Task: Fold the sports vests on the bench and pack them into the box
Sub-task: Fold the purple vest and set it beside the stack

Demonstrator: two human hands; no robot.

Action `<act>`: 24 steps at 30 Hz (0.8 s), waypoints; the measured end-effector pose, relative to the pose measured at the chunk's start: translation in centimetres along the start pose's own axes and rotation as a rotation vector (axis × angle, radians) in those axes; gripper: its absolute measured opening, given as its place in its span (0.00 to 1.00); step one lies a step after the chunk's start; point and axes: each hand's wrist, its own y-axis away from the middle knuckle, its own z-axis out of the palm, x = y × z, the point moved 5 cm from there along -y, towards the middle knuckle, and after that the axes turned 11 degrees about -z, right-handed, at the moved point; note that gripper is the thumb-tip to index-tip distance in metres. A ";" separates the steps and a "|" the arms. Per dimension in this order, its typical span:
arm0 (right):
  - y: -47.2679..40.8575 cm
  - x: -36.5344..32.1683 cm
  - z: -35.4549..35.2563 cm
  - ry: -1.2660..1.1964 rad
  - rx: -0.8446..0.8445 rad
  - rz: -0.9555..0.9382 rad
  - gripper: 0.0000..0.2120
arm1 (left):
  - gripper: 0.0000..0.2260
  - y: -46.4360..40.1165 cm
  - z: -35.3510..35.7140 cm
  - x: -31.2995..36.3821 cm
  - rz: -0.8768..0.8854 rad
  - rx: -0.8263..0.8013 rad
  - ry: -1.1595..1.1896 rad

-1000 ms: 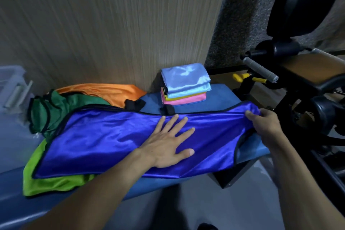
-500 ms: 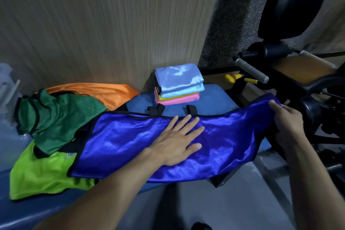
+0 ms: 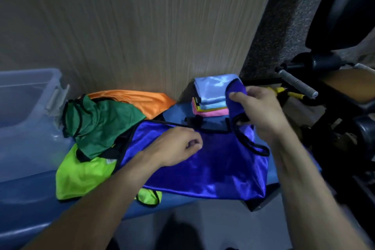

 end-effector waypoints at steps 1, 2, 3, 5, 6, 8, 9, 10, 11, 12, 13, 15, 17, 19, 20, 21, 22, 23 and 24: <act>0.3 -0.3 2.2 0.016 -0.052 0.002 0.05 | 0.05 0.5 -1.1 -1.1 -0.018 0.021 -0.038; 0.4 -0.3 4.5 0.040 -0.100 0.002 0.05 | 0.07 1.0 -2.1 -2.3 -0.027 0.052 -0.088; 0.7 -0.3 6.6 0.072 -0.138 -0.003 0.06 | 0.09 1.5 -3.2 -3.4 -0.027 0.093 -0.133; 1.3 0.0 10.4 0.115 -0.210 -0.014 0.08 | 0.14 2.6 -4.8 -5.7 -0.056 0.140 -0.234; 1.4 0.4 11.7 0.123 -0.241 -0.013 0.07 | 0.15 2.9 -5.0 -6.6 -0.100 0.119 -0.301; 2.3 0.6 14.3 0.141 -0.311 0.007 0.06 | 0.18 3.7 -4.8 -8.6 -0.206 0.021 -0.401; 2.7 0.7 15.3 0.164 -0.339 0.015 0.05 | 0.18 3.9 -4.7 -9.2 -0.228 0.000 -0.386; 3.0 0.8 16.1 0.195 -0.365 0.021 0.05 | 0.17 4.1 -4.8 -9.6 -0.239 0.015 -0.314; 3.3 0.7 16.7 0.228 -0.385 0.025 0.06 | 0.17 4.3 -5.3 -10.0 -0.246 0.066 -0.196; 3.5 0.7 17.3 0.259 -0.401 0.028 0.07 | 0.16 4.4 -5.9 -10.4 -0.257 0.138 -0.062; 3.7 0.7 17.8 0.287 -0.414 0.030 0.08 | 0.16 4.6 -6.5 -10.7 -0.284 0.189 0.058; 4.1 0.8 18.8 0.324 -0.446 0.044 0.10 | 0.15 5.0 -7.0 -11.3 -0.396 0.200 0.245; 4.6 1.1 19.9 0.312 -0.516 0.085 0.11 | 0.14 5.2 -7.2 -11.5 -0.500 0.220 0.373; 5.2 1.6 20.9 0.168 -0.594 0.198 0.10 | 0.11 5.3 -7.4 -11.7 -0.586 0.248 0.477; 5.4 1.7 21.1 0.061 -0.620 0.263 0.10 | 0.12 5.2 -7.4 -11.8 -0.613 0.252 0.479; 5.6 1.7 21.1 -0.041 -0.639 0.314 0.10 | 0.13 5.2 -7.4 -11.6 -0.622 0.250 0.452; 5.8 1.5 20.8 -0.124 -0.656 0.348 0.10 | 0.12 5.1 -7.4 -11.5 -0.628 0.242 0.418; 6.0 1.5 20.4 -0.179 -0.674 0.369 0.11 | 0.11 5.0 -7.3 -11.3 -0.632 0.233 0.400; 6.1 1.5 19.8 -0.201 -0.694 0.376 0.11 | 0.09 4.9 -7.2 -11.3 -0.639 0.225 0.390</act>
